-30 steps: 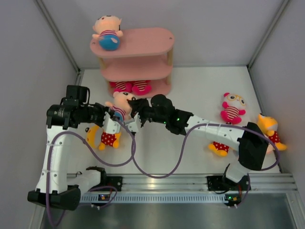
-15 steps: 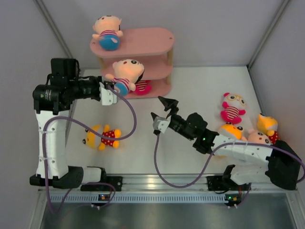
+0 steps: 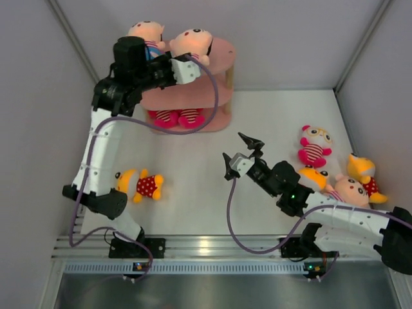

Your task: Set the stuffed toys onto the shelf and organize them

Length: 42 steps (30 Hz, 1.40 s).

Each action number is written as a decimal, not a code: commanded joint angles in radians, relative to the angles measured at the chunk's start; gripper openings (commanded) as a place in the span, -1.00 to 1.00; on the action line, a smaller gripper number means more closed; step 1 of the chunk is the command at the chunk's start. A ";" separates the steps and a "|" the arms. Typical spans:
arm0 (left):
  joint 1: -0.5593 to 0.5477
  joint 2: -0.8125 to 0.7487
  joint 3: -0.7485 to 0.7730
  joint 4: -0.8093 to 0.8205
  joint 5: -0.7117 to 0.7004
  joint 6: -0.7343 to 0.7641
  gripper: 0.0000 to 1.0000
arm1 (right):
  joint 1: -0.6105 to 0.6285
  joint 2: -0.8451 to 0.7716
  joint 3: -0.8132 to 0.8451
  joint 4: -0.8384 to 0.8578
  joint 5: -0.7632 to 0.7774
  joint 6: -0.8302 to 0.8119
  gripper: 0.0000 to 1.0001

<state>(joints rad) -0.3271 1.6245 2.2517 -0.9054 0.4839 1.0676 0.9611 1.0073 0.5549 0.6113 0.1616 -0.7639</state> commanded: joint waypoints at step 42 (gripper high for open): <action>-0.079 0.164 -0.069 0.344 -0.545 0.042 -0.37 | -0.004 -0.118 0.045 -0.263 0.120 0.313 0.99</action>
<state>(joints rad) -0.4122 1.8500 2.1944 -0.5854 -0.0929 1.1469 0.9607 0.8623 0.5053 0.4248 0.1997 -0.5320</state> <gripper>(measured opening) 0.266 0.991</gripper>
